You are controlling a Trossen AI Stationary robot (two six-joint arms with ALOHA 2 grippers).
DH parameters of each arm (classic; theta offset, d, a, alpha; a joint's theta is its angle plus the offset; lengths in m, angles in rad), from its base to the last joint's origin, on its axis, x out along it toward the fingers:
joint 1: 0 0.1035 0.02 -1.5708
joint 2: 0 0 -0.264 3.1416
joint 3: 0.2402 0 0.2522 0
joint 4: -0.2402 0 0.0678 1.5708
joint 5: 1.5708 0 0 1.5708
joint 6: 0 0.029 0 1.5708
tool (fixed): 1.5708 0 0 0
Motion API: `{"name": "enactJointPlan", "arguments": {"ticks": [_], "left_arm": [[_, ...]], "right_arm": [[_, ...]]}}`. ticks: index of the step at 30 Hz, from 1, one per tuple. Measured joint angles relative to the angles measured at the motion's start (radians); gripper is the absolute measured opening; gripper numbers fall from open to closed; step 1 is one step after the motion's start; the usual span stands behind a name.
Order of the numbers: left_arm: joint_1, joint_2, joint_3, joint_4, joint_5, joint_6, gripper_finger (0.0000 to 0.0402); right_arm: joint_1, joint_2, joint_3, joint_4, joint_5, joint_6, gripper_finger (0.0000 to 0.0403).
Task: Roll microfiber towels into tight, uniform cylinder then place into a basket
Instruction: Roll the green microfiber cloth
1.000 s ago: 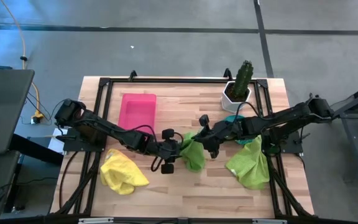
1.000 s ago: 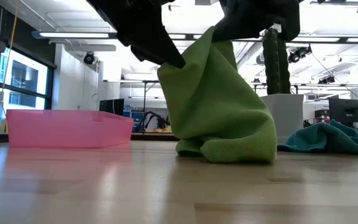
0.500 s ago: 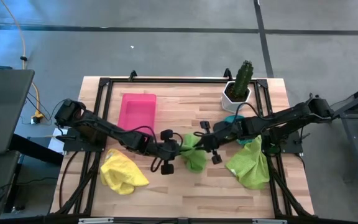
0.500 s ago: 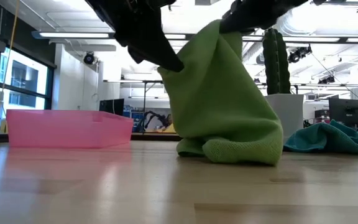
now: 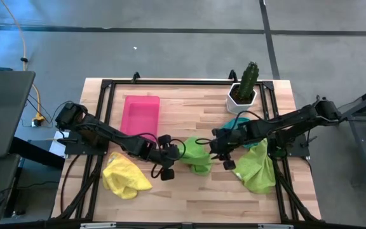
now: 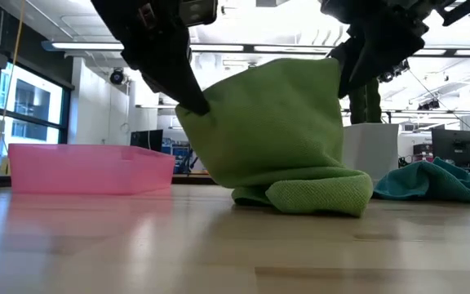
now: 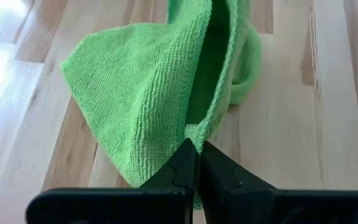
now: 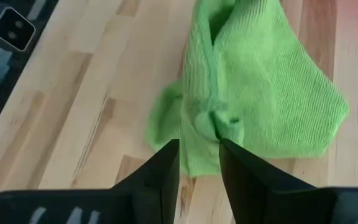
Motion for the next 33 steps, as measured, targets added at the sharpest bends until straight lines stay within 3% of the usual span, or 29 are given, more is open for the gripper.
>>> {"name": "enactJointPlan", "arguments": {"ticks": [12, 17, 24, 30, 33], "left_arm": [[0.0, 0.0, 0.0, 0.0, -0.001, 0.0, 0.0001], [0.0, 0.0, 0.0, 0.0, -0.003, 0.0, 0.0001], [0.0, 0.0, 0.0, 0.002, -0.024, 0.0, 0.0001], [0.0, 0.0, 0.0, 0.01, -0.024, 0.0, 0.0001], [0.0, 0.0, 0.0, 0.01, -0.024, 0.0, 0.0001]], "right_arm": [[0.001, 0.0, 0.0, 0.195, -0.15, -0.041, 0.0107], [0.021, 0.0, 0.0, 0.204, -0.156, -0.023, 0.0107], [0.052, 0.0, 0.0, 0.204, -0.094, 0.002, 0.0107], [0.068, 0.0, 0.0, 0.204, 0.048, 0.028, 0.0107], [0.069, 0.0, 0.0, 0.204, 0.055, 0.031, 0.0107]]}}
